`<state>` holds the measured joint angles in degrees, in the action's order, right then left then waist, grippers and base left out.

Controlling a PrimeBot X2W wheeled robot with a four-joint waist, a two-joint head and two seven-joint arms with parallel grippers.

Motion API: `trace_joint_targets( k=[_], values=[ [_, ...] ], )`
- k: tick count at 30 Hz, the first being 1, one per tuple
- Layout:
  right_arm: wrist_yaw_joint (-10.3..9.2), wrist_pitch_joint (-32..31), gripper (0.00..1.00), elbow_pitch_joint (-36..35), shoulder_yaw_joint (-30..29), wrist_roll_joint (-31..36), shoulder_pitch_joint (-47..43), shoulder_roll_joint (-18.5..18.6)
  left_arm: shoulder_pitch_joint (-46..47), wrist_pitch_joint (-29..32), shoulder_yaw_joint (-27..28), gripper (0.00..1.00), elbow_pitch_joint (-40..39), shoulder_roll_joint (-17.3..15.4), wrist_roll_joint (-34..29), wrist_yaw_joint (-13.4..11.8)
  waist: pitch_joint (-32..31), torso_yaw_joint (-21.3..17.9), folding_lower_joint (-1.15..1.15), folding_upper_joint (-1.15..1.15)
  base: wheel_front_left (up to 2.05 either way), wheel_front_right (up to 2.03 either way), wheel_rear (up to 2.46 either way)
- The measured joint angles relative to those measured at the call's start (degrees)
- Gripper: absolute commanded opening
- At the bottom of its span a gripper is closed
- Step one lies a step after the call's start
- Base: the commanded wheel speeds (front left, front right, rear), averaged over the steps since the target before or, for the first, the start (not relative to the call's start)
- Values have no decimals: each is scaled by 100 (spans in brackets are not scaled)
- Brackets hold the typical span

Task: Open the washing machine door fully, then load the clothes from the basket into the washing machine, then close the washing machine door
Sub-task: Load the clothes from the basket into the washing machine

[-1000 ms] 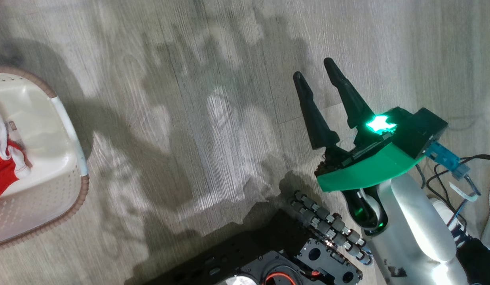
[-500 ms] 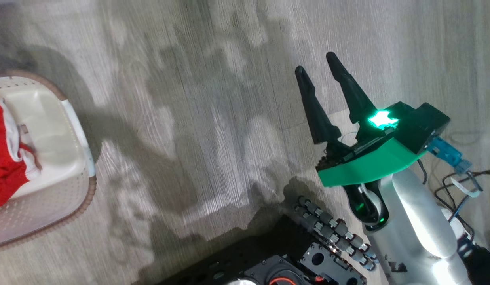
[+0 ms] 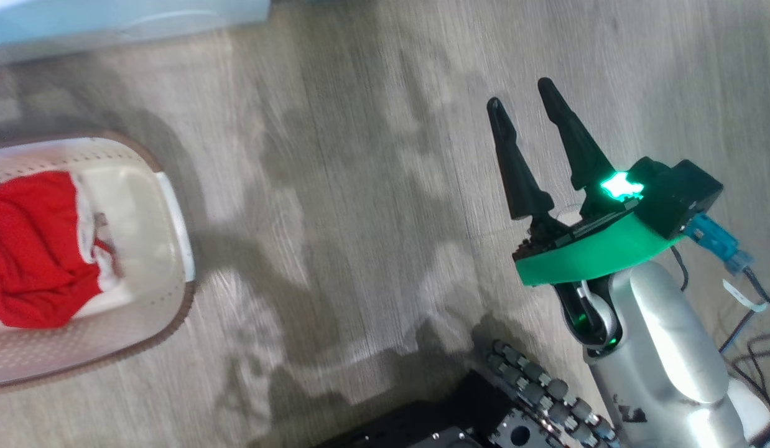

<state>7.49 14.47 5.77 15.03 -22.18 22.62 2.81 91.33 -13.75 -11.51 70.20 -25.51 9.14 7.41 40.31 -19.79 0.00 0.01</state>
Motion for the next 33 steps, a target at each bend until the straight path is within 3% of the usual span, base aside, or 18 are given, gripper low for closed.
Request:
trace_joint_targets(
  k=[10, 14, 20, 24, 33],
  values=[
    [0, 0, 100, 137, -189, 267, -264, 1, -1299, -53, -197, 100, -98, 439, 408, 3, -689, 275, 0, 0, 0, 0, 0],
    [0, 0, 100, 199, -336, 397, -447, 1, -2052, -53, -357, 100, -527, 657, 590, 3, -1099, 408, 0, 0, 0, 0, 0],
    [0, 0, 100, 290, -546, 600, -799, 3, -3319, -54, -423, 100, -1443, 833, 712, 1, -1767, 649, 0, 0, 0, 0, 0],
    [0, 0, 100, 325, -672, 687, -1051, 3, -4270, -54, -475, 100, -2132, 1121, 681, -66, -2229, 836, 0, 0, 0, 0, 0],
    [0, 0, 100, 342, -839, 720, -1506, 3, -6254, -54, -359, 100, -3961, 1438, 516, -519, -3085, 1326, -1, 0, 0, 0, 0]
  ],
)
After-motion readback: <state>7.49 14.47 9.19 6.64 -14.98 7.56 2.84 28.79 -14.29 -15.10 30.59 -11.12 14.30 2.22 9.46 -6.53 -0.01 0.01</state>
